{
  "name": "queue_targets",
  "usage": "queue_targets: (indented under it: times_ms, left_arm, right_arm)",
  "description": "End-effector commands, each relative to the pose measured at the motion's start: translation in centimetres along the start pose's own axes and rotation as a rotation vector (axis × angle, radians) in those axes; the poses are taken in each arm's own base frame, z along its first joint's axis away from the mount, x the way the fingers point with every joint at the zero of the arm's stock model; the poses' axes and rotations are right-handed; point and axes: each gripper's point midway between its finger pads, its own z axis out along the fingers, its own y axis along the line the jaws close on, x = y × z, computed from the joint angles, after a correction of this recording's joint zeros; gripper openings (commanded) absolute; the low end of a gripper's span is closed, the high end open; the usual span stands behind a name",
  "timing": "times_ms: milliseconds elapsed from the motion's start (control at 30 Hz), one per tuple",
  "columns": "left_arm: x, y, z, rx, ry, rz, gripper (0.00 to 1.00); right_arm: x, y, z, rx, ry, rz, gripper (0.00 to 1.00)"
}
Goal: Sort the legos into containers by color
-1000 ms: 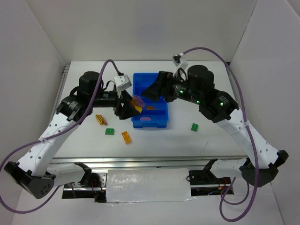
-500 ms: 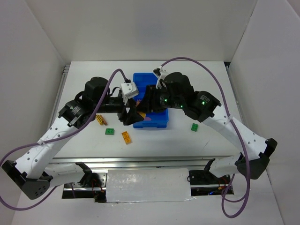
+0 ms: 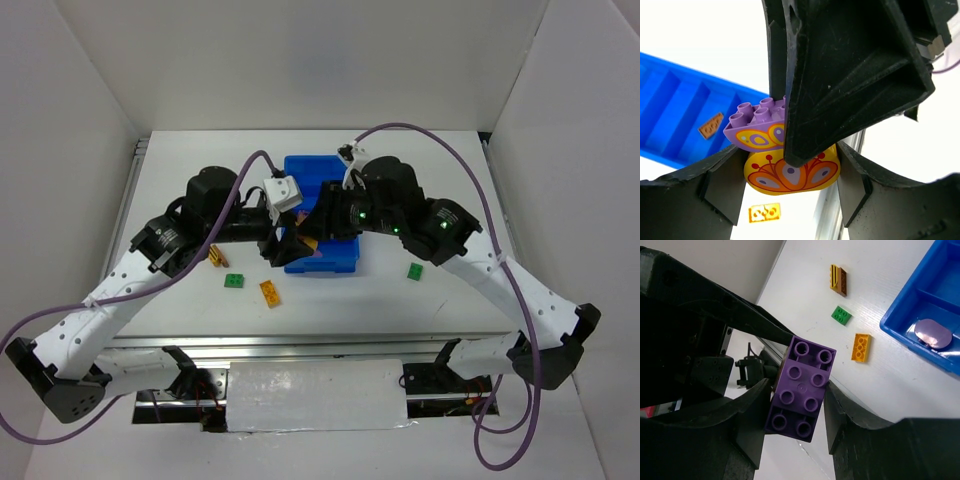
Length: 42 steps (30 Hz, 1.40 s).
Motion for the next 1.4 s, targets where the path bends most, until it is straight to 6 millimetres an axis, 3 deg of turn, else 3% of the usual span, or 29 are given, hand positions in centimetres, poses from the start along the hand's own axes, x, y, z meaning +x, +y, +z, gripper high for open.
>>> queue_targets:
  times_ms: [0,200,333,533,600,700,733,767,833,867,933,1000,1067,1200,1367]
  left_arm:
    - [0.6,-0.2,-0.2,-0.003,0.029,-0.003,0.00]
    - [0.5,-0.3,-0.4,-0.009,0.020,0.002,0.00]
    - [0.6,-0.4,-0.1,0.004,0.019,0.002,0.00]
    - [0.5,0.2,-0.2,-0.034,0.024,-0.005,0.00]
    - [-0.4,0.8,-0.6,-0.085,-0.012,-0.014,0.00]
    - [-2.3,2.0,-3.0,-0.224,-0.100,-0.012,0.00]
    - [-2.7,2.5,-3.6,-0.272,-0.122,-0.039,0.00]
    - [-2.9,4.3,-4.8,-0.406,-0.146,-0.088,0.00]
    - [-3.6,5.7,-6.9,-0.537,-0.199,-0.128,0.00]
    - [-3.6,7.4,-8.6,-0.672,-0.224,-0.183,0.00]
    - [-3.4,8.3,-10.6,-0.775,-0.254,-0.227,0.00]
    - [-2.9,9.4,-13.1,-0.918,-0.303,-0.308,0.00]
    - [-1.4,10.2,-14.6,-1.028,-0.309,-0.374,0.00]
    - [1.9,10.6,-15.6,-1.124,-0.237,-0.409,0.00]
    - [4.0,9.9,-16.4,-1.123,-0.229,-0.387,0.00]
  right_arm:
    - [-4.5,-0.5,-3.5,0.005,-0.177,-0.062,0.00]
    - [-5.6,-1.5,-4.7,-0.011,-0.233,-0.079,0.00]
    - [-5.0,-0.7,-4.9,-0.085,-0.211,-0.085,0.00]
    - [-5.2,-2.4,-4.9,-0.006,-0.216,-0.135,0.00]
    - [-4.7,-4.5,-3.7,0.066,-0.212,-0.130,0.00]
    - [-2.5,-9.5,-0.9,0.220,-0.166,-0.129,0.00]
    - [-0.7,-11.4,0.4,0.258,-0.121,-0.124,0.00]
    - [0.1,-12.2,1.4,0.265,-0.100,-0.130,0.00]
    - [2.4,-14.0,2.8,0.285,-0.044,-0.134,0.00]
    - [2.6,-14.1,3.6,0.267,-0.046,-0.145,0.00]
    - [4.2,-14.5,4.6,0.232,-0.013,-0.139,0.00]
    - [4.7,-14.8,5.9,0.218,-0.009,-0.143,0.00]
    - [5.0,-16.4,7.2,0.277,0.005,-0.139,0.00]
    - [5.0,-17.9,9.1,0.331,0.026,-0.145,0.00]
    - [5.2,-19.4,10.6,0.382,0.052,-0.148,0.00]
